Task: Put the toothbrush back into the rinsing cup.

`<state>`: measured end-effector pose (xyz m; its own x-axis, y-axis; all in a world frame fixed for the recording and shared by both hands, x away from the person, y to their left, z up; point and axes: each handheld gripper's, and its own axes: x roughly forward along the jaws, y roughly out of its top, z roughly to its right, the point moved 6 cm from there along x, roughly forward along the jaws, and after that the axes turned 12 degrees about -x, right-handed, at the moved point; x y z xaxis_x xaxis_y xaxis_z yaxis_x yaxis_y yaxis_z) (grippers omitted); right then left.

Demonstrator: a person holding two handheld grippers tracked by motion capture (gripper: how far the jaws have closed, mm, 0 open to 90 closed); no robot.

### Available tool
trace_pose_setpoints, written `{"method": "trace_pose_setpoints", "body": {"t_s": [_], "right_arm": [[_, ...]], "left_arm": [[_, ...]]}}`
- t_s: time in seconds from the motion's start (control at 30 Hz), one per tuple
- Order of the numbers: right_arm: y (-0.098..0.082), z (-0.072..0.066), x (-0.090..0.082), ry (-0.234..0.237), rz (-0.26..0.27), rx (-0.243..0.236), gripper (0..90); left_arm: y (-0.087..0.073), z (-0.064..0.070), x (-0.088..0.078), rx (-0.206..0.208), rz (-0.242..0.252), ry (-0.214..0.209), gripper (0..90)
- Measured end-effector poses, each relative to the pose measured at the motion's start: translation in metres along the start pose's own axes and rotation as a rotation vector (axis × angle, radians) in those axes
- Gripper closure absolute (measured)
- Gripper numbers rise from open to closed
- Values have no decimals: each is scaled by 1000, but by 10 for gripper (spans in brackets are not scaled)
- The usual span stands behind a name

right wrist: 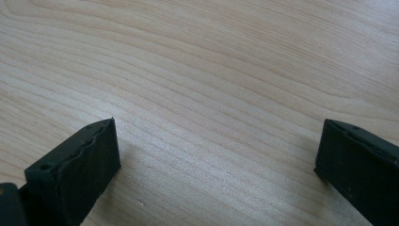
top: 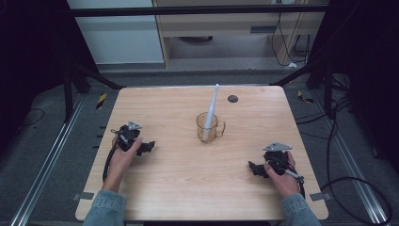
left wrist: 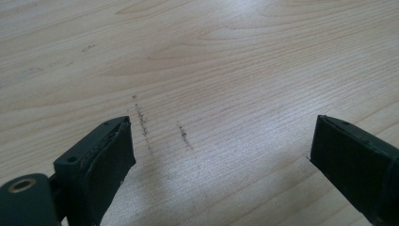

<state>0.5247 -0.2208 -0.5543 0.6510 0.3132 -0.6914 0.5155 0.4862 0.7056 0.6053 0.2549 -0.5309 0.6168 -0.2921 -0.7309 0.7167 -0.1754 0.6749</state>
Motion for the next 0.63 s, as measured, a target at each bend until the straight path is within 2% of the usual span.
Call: {"method": "trace_pose_setpoints", "body": {"t_s": [0.23,0.33,0.43,0.63], "right_arm": [[0,0,0,0,0,0,3],[0,0,0,0,0,0,3],[0,0,0,1,1,0,3],[0,0,0,0,0,0,3]], "left_arm": [[-4,-2,7,-22,16,-24,60],[-8,-4,12,-18,-4,-17,59],[-8,-5,16,-21,47,-11,33],[-8,-5,16,-14,41,-18,13]]}}
